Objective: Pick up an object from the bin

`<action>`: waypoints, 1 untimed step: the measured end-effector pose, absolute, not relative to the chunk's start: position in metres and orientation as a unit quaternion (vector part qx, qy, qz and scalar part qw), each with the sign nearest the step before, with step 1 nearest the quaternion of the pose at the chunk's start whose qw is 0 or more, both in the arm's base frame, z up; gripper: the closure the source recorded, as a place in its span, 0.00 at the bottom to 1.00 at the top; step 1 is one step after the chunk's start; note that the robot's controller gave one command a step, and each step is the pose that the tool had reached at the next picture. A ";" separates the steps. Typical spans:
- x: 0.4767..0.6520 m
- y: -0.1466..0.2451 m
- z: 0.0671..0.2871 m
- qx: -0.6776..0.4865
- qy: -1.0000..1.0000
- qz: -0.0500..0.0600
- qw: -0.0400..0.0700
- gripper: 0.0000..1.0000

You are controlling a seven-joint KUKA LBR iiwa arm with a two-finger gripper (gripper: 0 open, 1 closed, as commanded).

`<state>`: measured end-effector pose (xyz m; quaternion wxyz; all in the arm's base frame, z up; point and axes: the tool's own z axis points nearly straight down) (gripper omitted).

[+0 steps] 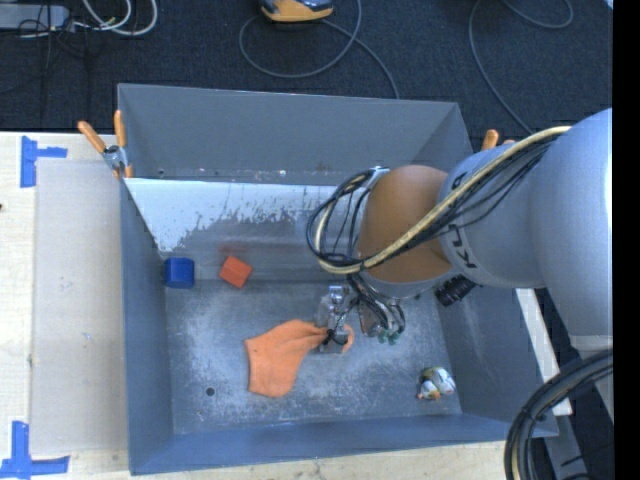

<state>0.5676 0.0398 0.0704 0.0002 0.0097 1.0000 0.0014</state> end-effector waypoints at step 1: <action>0.568 0.040 0.070 0.010 1.000 0.001 0.000 1.00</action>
Offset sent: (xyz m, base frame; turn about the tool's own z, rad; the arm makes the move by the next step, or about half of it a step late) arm 0.0237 -0.0083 -0.0004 0.0880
